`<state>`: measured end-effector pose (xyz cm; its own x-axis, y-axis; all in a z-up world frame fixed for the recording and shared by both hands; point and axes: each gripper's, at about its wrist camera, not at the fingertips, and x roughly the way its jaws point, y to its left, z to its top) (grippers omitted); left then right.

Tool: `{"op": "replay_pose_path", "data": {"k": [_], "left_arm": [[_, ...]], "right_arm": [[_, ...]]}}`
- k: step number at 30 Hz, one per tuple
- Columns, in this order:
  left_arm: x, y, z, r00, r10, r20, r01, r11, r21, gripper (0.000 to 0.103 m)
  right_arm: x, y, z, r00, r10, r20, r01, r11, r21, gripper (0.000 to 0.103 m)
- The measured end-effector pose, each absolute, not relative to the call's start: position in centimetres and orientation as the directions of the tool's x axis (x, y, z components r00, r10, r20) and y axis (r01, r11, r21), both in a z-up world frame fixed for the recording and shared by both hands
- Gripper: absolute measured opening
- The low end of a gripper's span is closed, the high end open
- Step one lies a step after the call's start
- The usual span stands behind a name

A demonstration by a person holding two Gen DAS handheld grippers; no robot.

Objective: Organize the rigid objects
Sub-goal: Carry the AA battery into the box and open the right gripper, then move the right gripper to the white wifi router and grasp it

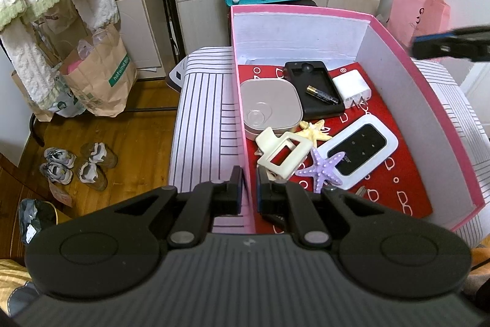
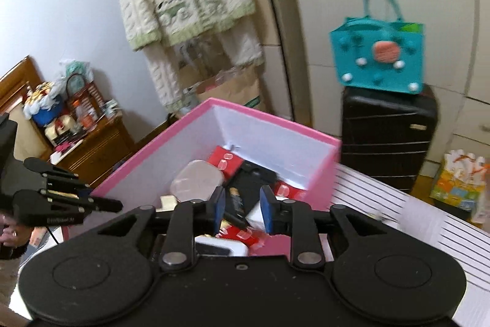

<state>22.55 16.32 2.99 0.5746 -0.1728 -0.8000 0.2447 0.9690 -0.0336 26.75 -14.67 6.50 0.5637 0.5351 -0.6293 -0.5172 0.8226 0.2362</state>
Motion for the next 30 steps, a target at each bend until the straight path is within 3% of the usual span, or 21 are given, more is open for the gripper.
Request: {"op": "replay_pose_path", "data": {"k": [5, 13, 16, 19, 23, 30], "left_arm": [[22.4, 16.6, 3.0, 0.58, -0.175, -0.796, 0.231, 0.972, -0.045, 0.007], [22.2, 16.3, 2.9, 0.588, -0.156, -0.794, 0.212, 0.977, -0.035, 0.007], [22.2, 16.2, 2.9, 0.588, -0.15, -0.795, 0.206, 0.978, -0.031, 0.007], [22.3, 16.1, 2.9, 0.587, -0.146, -0.797, 0.201, 0.979, -0.032, 0.007], [22.3, 16.0, 2.9, 0.586, -0.142, -0.798, 0.198, 0.98, -0.03, 0.007], [22.3, 16.0, 2.9, 0.585, -0.145, -0.798, 0.199, 0.979, -0.032, 0.007]], "right_arm": [[25.0, -18.5, 5.7, 0.613, 0.481, -0.627, -0.456, 0.863, 0.217, 0.034], [24.4, -22.0, 1.1, 0.622, 0.415, -0.664, -0.408, 0.895, 0.177, 0.048], [25.4, -22.6, -0.7, 0.596, 0.421, -0.684, -0.386, 0.897, 0.216, 0.053], [27.0, -23.2, -2.1, 0.568, 0.448, -0.69, -0.347, 0.891, 0.293, 0.067], [29.2, -23.9, -3.7, 0.542, 0.436, -0.719, -0.202, 0.898, 0.392, 0.073], [31.7, -23.1, -5.3, 0.542, 0.381, -0.749, -0.071, 0.909, 0.411, 0.086]]}}
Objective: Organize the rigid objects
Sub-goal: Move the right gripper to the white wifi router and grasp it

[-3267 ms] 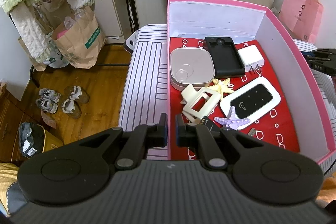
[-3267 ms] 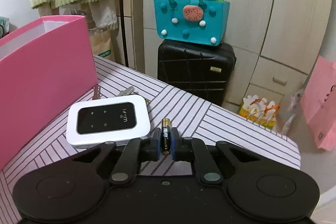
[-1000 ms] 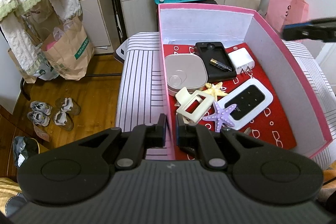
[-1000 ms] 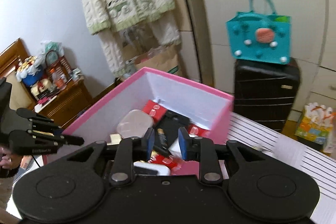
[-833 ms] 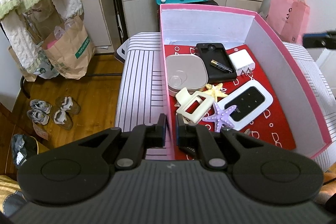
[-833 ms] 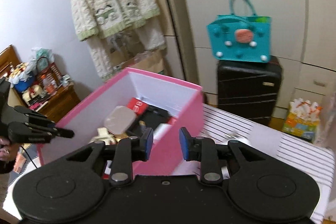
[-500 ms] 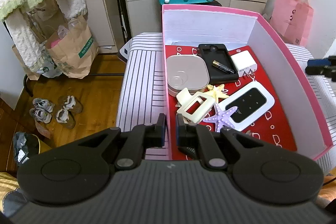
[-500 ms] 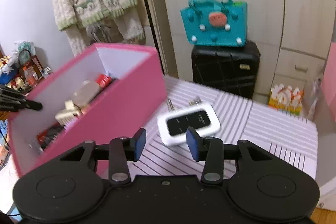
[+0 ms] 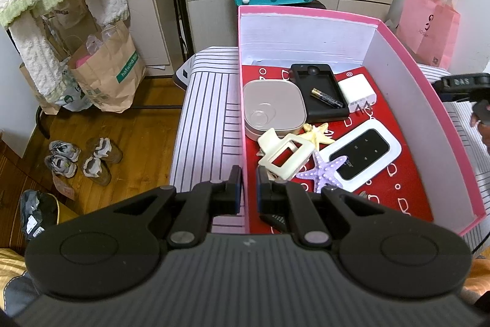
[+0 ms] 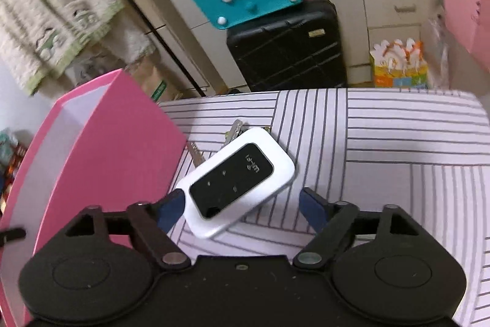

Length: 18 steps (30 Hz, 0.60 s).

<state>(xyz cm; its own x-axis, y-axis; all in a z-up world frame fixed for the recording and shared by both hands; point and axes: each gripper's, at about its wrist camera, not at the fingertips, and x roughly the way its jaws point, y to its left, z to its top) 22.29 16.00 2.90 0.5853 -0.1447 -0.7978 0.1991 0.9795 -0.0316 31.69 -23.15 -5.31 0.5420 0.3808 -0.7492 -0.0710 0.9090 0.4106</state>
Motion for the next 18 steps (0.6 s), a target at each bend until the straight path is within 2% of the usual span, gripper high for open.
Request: {"op": "replay_pose_path", "data": {"k": [8, 12, 18], "left_arm": [[22.4, 16.2, 2.9, 0.581, -0.164, -0.798, 0.204, 0.978, -0.052, 0.007], [22.3, 16.6, 2.8, 0.581, -0.18, -0.794, 0.207, 0.976, -0.069, 0.007], [22.2, 16.7, 2.8, 0.581, -0.18, -0.794, 0.212, 0.975, -0.066, 0.007]], "right_arm": [[33.1, -20.1, -5.3, 0.589, 0.273, -0.76, -0.091, 0.958, 0.273, 0.091], [32.9, -18.7, -5.7, 0.613, 0.242, -0.752, -0.151, 0.97, 0.189, 0.098], [31.6, -17.4, -5.7, 0.614, 0.212, -0.76, -0.271, 0.961, 0.049, 0.097]]}}
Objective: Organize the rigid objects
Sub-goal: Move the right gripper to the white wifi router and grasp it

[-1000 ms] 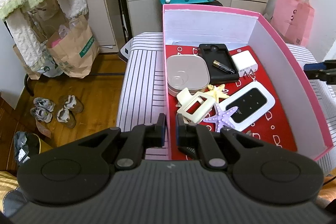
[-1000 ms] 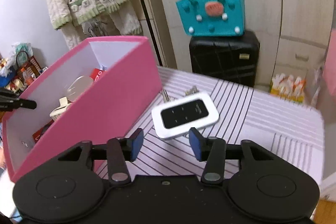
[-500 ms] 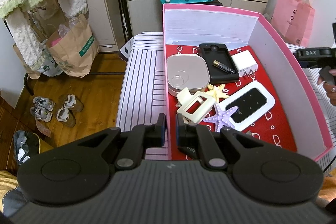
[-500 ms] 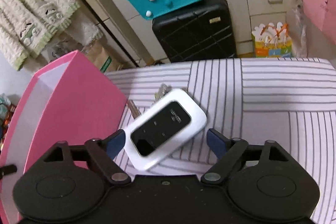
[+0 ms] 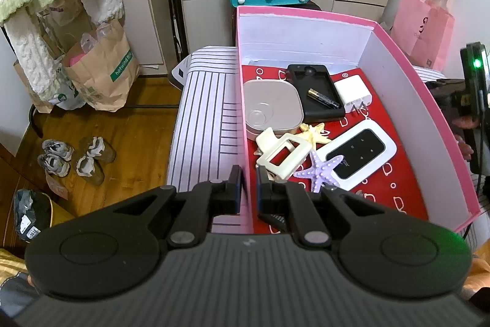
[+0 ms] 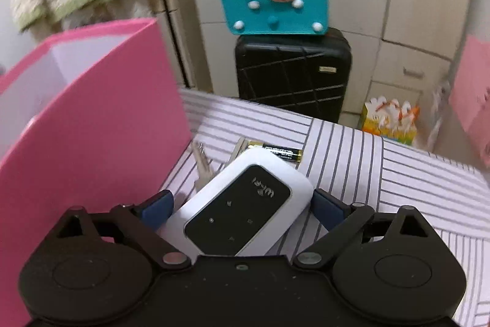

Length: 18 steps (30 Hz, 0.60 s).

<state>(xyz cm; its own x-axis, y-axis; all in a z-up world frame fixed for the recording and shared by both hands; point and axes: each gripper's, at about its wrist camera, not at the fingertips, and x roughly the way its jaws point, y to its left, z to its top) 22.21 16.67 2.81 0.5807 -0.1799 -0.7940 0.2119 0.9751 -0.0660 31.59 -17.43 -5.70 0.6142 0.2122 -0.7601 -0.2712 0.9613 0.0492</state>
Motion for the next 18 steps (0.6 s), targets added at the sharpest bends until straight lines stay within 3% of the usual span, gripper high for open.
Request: {"op": "replay_pose_path", "data": {"k": [4, 6, 8, 13, 18], "left_arm": [[22.2, 16.7, 2.8, 0.581, -0.18, -0.793, 0.212, 0.975, -0.066, 0.007], [22.2, 16.6, 2.8, 0.583, -0.179, -0.793, 0.213, 0.975, -0.064, 0.007], [22.2, 16.7, 2.8, 0.582, -0.179, -0.793, 0.212, 0.975, -0.064, 0.007], [22.2, 16.6, 2.9, 0.583, -0.179, -0.793, 0.214, 0.975, -0.062, 0.007], [22.0, 16.4, 2.9, 0.593, -0.17, -0.787, 0.217, 0.975, -0.047, 0.007]], "right_arm": [[29.5, -17.5, -4.9, 0.631, 0.186, -0.753, -0.328, 0.944, -0.041, 0.091], [28.8, -18.2, -4.6, 0.613, 0.203, -0.764, -0.335, 0.942, -0.018, 0.073], [28.3, -18.9, -4.2, 0.596, 0.213, -0.774, -0.33, 0.944, 0.006, 0.07], [27.4, -20.0, -3.9, 0.525, 0.236, -0.818, -0.365, 0.931, 0.035, 0.066], [28.2, -20.5, -4.2, 0.523, 0.269, -0.809, -0.314, 0.943, 0.111, 0.075]]}}
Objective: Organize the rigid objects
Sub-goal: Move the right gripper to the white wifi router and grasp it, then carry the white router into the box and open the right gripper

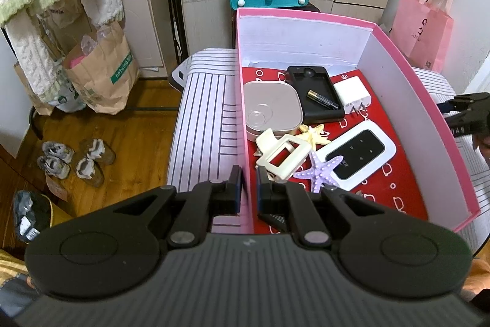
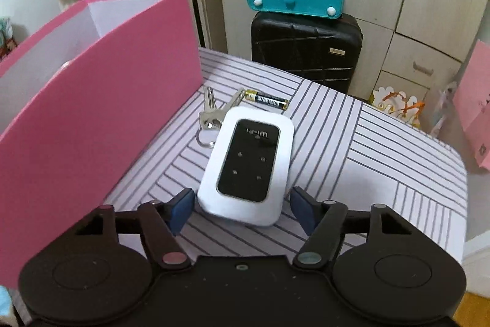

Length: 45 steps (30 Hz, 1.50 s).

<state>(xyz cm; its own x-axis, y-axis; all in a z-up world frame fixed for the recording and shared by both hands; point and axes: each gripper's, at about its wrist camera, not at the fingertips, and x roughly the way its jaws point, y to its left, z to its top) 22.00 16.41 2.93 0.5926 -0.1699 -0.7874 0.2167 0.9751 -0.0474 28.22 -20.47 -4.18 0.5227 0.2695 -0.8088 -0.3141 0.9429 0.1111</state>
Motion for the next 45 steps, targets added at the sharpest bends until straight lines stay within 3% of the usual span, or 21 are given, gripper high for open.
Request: {"op": "replay_pose_path", "data": {"k": [4, 6, 10, 22, 30, 36, 45], "left_arm": [[22.0, 16.0, 3.0, 0.597, -0.157, -0.787, 0.221, 0.975, -0.027, 0.007], [22.1, 16.1, 3.1, 0.591, -0.162, -0.79, 0.218, 0.975, -0.037, 0.007], [21.9, 16.1, 3.1, 0.594, -0.153, -0.79, 0.219, 0.975, -0.024, 0.007], [21.2, 15.4, 3.1, 0.607, -0.12, -0.786, 0.249, 0.968, 0.044, 0.007], [20.7, 15.4, 3.2, 0.609, -0.115, -0.784, 0.248, 0.967, 0.05, 0.007], [20.6, 15.5, 3.2, 0.608, -0.117, -0.785, 0.248, 0.967, 0.049, 0.007], [20.4, 15.5, 3.2, 0.608, -0.111, -0.786, 0.247, 0.968, 0.054, 0.007]], "right_arm": [[29.6, -20.7, -4.5, 0.56, 0.267, -0.784, -0.248, 0.957, 0.149, 0.076], [29.8, -20.2, -4.6, 0.587, 0.23, -0.777, -0.242, 0.965, 0.103, 0.066], [29.3, -19.9, -4.4, 0.598, 0.206, -0.775, -0.264, 0.963, 0.053, 0.065], [24.5, -20.9, 1.6, 0.626, 0.338, -0.703, -0.333, 0.931, 0.151, 0.065], [21.4, -17.5, 7.6, 0.565, 0.562, -0.604, -0.55, 0.802, 0.231, 0.065], [20.6, -12.2, 8.4, 0.427, 0.644, -0.635, -0.732, 0.659, 0.176, 0.065], [21.5, -7.0, 6.2, 0.332, 0.574, -0.749, -0.834, 0.549, 0.052, 0.065]]}}
